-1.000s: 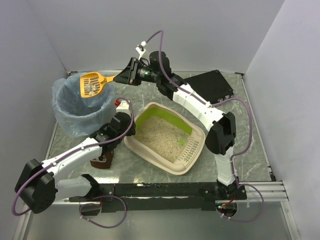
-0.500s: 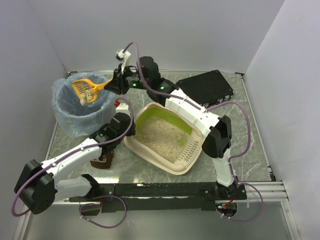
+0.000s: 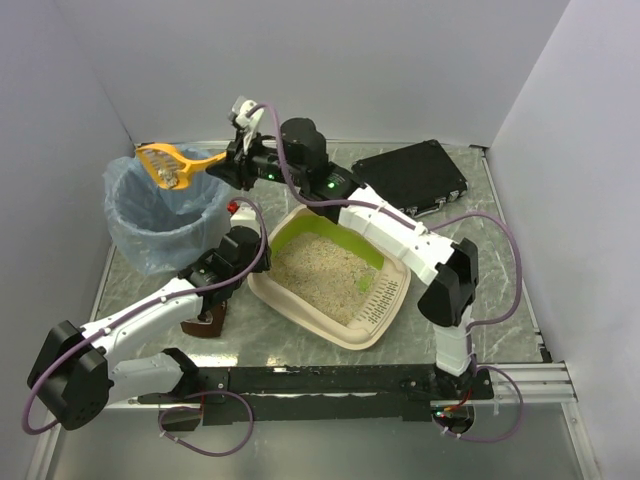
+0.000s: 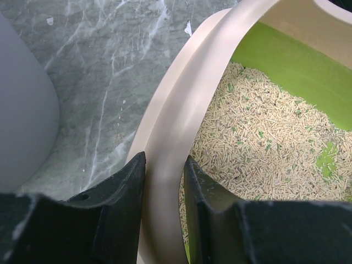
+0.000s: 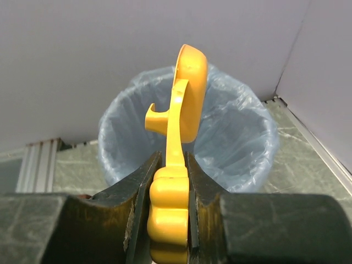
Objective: Clean the litter box
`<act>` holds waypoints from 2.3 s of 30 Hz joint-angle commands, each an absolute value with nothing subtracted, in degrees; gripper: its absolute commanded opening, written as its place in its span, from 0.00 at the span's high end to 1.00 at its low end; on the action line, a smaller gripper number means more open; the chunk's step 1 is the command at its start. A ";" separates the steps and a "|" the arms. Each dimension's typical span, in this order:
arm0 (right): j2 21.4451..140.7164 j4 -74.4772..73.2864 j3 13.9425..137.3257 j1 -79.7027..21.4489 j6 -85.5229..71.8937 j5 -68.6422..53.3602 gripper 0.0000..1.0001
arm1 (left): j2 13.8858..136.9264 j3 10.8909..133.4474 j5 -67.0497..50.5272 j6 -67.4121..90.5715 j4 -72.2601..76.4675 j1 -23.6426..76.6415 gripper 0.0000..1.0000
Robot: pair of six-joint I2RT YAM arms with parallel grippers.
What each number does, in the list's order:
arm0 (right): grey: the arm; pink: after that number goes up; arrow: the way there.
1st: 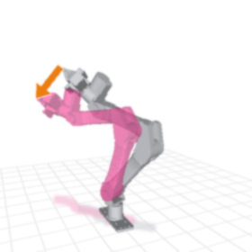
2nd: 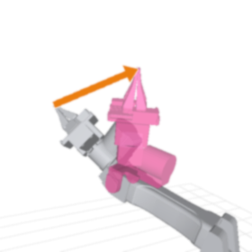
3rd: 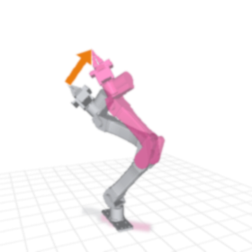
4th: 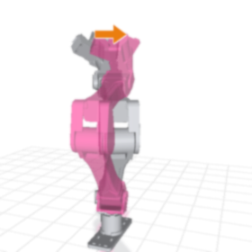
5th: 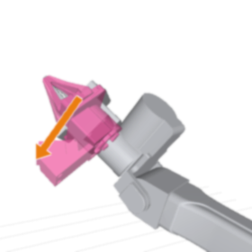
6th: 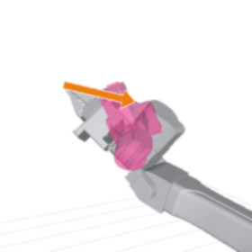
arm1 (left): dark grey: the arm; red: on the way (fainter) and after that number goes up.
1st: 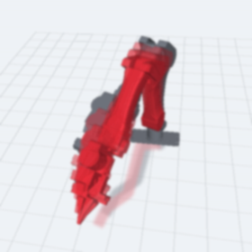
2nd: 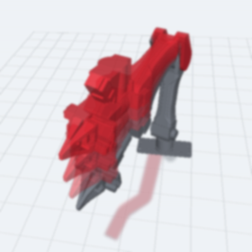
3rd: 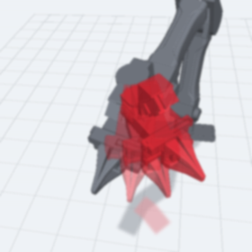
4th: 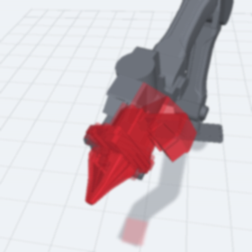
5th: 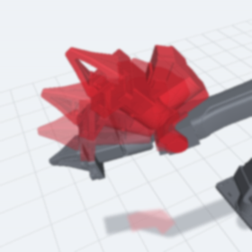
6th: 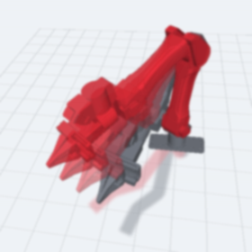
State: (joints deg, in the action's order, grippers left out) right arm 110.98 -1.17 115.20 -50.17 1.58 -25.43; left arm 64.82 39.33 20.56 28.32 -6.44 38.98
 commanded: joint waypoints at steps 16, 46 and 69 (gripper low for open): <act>74.23 7.55 85.19 -26.12 -40.85 -24.97 0.97 | 68.64 41.04 15.73 22.43 2.72 39.55 0.96; 40.95 -17.07 41.58 -19.69 -27.34 2.20 1.00 | 98.89 84.46 24.24 22.03 -20.28 40.68 0.01; 44.65 -23.37 41.31 -19.95 -22.41 -1.50 1.00 | 100.90 81.12 25.12 49.22 -40.25 49.04 0.18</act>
